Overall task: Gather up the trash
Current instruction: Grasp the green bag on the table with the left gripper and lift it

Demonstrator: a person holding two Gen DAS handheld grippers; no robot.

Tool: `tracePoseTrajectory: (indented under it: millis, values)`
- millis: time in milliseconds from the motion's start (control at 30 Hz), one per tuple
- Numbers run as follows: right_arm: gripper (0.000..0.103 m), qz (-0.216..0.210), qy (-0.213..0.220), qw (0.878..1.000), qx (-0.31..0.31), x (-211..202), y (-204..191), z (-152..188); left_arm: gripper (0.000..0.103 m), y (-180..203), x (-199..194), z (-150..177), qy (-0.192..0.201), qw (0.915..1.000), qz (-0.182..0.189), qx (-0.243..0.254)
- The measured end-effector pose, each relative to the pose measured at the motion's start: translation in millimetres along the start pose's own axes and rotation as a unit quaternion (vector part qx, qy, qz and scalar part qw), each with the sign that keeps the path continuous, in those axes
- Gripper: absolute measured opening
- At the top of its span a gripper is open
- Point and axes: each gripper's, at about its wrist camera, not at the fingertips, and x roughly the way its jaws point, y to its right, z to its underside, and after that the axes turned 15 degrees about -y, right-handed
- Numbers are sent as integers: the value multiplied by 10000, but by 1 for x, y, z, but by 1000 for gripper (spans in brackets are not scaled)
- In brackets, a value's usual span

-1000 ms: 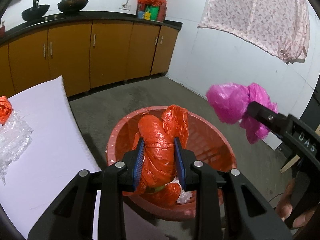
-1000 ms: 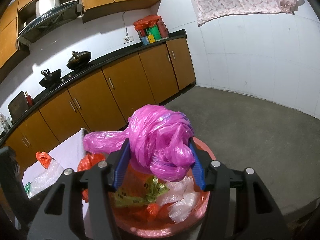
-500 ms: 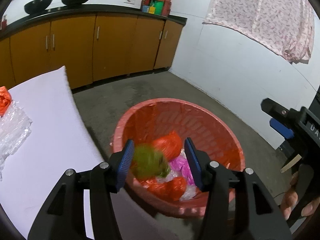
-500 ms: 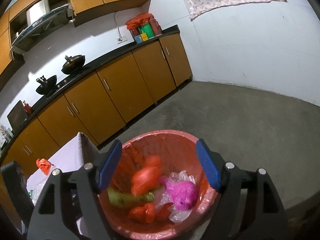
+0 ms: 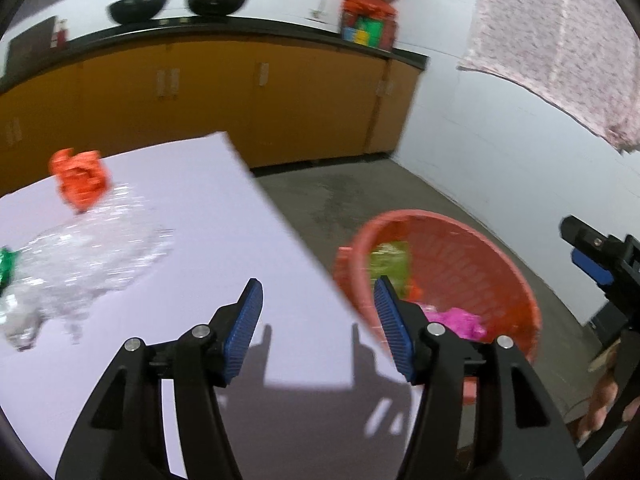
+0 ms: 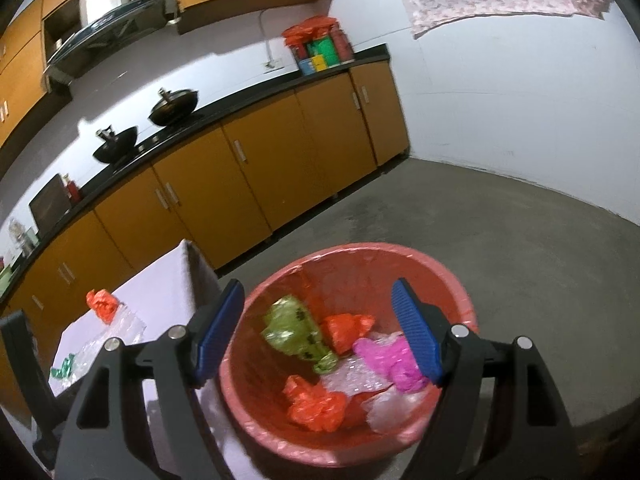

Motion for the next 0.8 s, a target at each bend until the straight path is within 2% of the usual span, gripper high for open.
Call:
tracePoseTrajectory:
  millis: [167,300,433,533,667,800]
  values:
    - [75,-153,-138,9993,-320,9,-33,5,59,-57,-21,7,170,9976,-471,-474]
    - [75,-271,-277,9973,-617,18,-63,12,67,-105,-46,14,444,9903,-1077,-758]
    - [75,-350,-391,9948,-872,26,-90,17,71,-169,-66,16,627,9749,-1785,-1174]
    - [75,-436,-496,9927,-1004,33,-108,21,74,-218,-70,16,560,9617,-2218,-1511]
    - [75,-519,-622,9890,-1237,41,-134,29,75,-263,-59,20,226,9545,-2353,-1820]
    - [75,-588,-737,9837,-1533,49,-164,37,75,-285,-44,19,-6,9566,-2205,-1904]
